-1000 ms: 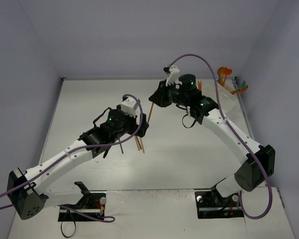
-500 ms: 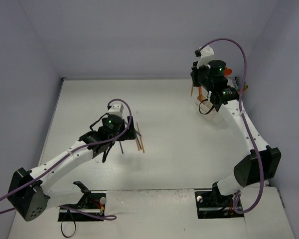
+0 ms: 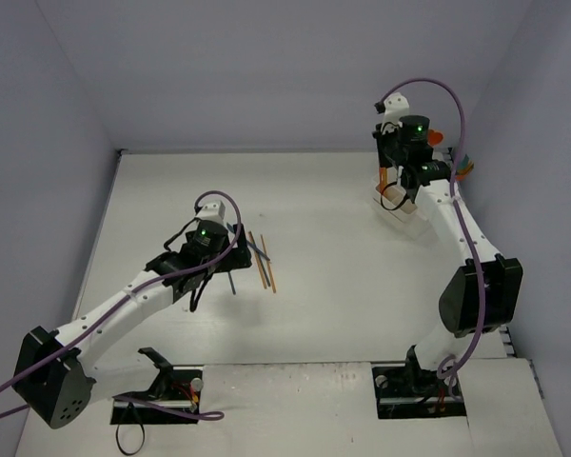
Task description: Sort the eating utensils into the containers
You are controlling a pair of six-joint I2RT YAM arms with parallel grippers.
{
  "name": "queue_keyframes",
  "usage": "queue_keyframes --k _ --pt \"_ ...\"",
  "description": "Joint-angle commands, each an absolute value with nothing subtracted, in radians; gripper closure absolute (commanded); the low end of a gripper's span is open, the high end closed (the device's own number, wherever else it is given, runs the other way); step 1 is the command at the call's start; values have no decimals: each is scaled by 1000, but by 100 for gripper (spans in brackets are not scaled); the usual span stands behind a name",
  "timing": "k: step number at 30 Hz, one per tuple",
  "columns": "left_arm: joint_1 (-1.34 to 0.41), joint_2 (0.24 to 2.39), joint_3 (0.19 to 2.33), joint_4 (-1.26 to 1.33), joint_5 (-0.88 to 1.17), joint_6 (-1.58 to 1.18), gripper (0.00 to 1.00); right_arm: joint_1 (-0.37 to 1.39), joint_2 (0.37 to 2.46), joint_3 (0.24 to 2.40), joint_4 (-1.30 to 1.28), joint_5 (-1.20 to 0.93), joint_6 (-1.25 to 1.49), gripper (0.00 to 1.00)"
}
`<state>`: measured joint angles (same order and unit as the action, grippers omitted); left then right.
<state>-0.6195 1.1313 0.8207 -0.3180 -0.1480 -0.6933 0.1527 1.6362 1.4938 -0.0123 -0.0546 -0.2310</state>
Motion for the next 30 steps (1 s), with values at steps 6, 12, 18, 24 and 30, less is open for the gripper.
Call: queue_keyframes --k 6,12,18,24,30 --pt "-603 1137 830 -301 -129 -709 17 135 1677 1456 68 -46 -248 100" --pt "-598 1144 831 -302 -131 -730 17 135 1683 1407 95 -64 -216 94" --pt "-594 1199 873 -356 -156 -813 17 137 1626 1409 91 -42 -204 65" --pt "-592 1287 949 -390 -164 -907 17 144 1499 1404 76 13 -159 49" --pt "-587 1392 1044 -393 -190 -994 20 155 1349 1327 61 59 -29 43"
